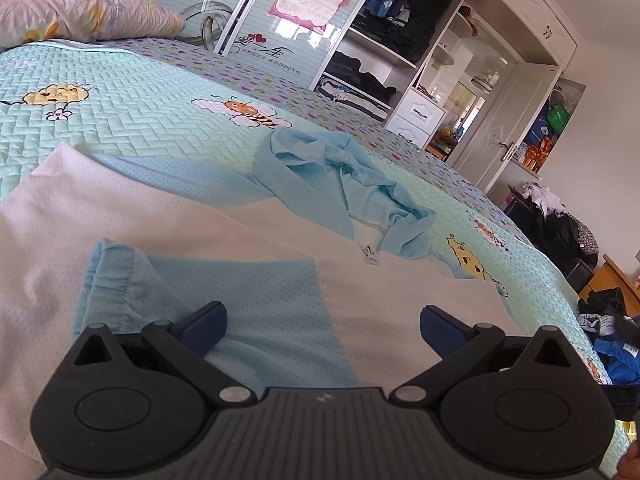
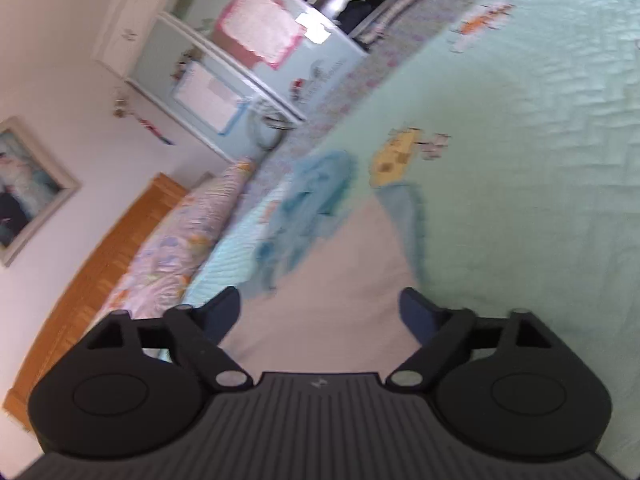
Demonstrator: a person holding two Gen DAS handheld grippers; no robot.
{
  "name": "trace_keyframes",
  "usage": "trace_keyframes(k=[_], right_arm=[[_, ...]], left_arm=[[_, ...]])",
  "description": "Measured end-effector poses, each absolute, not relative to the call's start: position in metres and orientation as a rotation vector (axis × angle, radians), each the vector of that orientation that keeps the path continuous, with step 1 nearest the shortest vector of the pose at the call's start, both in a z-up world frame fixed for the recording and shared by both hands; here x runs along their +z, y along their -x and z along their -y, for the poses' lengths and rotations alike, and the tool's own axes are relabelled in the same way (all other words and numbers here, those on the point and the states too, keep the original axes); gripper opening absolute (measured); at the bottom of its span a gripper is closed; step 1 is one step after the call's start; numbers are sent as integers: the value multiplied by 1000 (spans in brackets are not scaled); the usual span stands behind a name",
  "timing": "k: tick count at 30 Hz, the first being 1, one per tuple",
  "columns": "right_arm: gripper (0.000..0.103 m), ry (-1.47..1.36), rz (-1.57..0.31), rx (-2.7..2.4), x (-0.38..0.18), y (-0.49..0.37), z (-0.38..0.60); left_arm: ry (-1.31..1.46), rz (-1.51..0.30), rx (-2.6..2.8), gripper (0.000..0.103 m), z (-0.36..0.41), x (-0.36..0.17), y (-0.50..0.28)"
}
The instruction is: Fold clothes
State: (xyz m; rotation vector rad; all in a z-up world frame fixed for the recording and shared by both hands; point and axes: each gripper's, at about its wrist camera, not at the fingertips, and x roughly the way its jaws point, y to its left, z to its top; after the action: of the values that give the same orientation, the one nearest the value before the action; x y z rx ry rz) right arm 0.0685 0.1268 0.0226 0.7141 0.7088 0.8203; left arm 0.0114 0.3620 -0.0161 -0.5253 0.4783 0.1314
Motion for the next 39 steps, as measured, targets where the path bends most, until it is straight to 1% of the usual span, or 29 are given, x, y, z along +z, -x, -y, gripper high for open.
trace_keyframes(k=[2, 3, 5, 6, 12, 17, 20, 24, 27, 31, 35, 39], right_arm=[[93, -754, -728, 886, 18, -65, -135], [93, -731, -752, 863, 12, -66, -138], [79, -675, -744, 824, 2, -69, -137], [74, -649, -732, 808, -3, -70, -135], [76, -736, -615, 872, -20, -69, -122], [75, -735, -605, 876, -22, -72, -121], [75, -723, -602, 875, -22, -72, -123], [75, -761, -591, 887, -25, -74, -118], [75, -784, -585, 894, -26, -75, -116], [75, -785, -585, 896, -26, -76, -116], [75, -766, -591, 886, -25, -75, -119], [75, -803, -603, 902, -26, -78, -116]], left_arm=[[527, -478, 130, 102, -362, -16, -11], [528, -477, 129, 102, -362, -16, -11], [531, -477, 128, 102, -363, -16, -11], [534, -476, 127, 102, -363, -16, -10], [571, -475, 120, 102, -368, -14, -9], [770, -469, 144, 102, -388, -6, 0], [809, -535, 241, 102, -391, 10, 1], [850, -540, 338, 102, -382, 39, 6], [922, -523, 384, 102, -377, 47, -6], [930, -464, 453, 102, -379, 29, -30], [784, -316, 517, 102, -371, -6, -20], [703, -285, 493, 102, -362, -8, -19]])
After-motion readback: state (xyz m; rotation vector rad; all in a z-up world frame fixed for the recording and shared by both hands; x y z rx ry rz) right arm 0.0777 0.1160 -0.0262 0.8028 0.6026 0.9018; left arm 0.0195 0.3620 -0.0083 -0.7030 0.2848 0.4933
